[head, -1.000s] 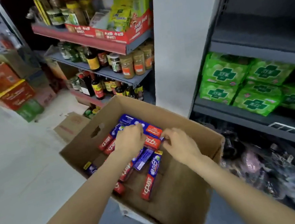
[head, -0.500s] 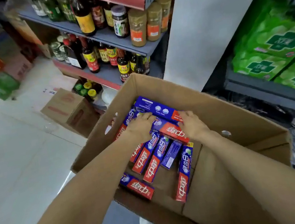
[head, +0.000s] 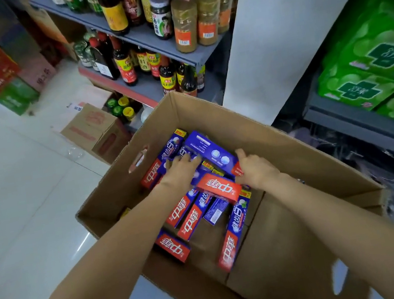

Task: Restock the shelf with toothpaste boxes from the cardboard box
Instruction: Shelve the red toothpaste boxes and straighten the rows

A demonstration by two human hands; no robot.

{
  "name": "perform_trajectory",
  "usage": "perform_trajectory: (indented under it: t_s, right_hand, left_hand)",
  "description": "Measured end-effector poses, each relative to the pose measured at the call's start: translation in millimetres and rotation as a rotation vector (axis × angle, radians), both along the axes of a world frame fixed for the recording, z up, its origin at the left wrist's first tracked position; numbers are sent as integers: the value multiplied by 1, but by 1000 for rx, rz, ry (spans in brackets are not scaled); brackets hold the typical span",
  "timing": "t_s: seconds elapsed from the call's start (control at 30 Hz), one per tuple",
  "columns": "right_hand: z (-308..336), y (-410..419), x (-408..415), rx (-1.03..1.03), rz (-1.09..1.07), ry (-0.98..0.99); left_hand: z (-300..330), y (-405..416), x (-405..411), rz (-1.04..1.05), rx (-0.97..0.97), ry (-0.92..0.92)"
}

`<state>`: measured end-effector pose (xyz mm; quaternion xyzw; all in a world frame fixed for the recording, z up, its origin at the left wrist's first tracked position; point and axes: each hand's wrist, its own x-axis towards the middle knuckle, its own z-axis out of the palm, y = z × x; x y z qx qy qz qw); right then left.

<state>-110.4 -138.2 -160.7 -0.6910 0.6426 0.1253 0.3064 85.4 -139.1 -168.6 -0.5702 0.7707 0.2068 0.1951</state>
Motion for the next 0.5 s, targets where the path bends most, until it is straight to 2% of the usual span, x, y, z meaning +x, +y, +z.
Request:
perform_trajectory:
  t_s: [0.1,0.2,0.33,0.43,0.5]
  right_hand:
    - [1,8,-14,3,81,28]
    - [1,19,-34,71,4,-34]
    - [22,42,-57,290,-272,-459]
    - [48,64,-70,505,-432,-841]
    - [66,75,-78,549,-508,-1047]
  left_hand:
    - [-3,21,13,257,16,118]
    - [5,45,19,527,-32,343]
    - [26,63,2,896,29,679]
    - [48,74,-20,1007,94,925]
    - [67,81,-37,1051,159,1077]
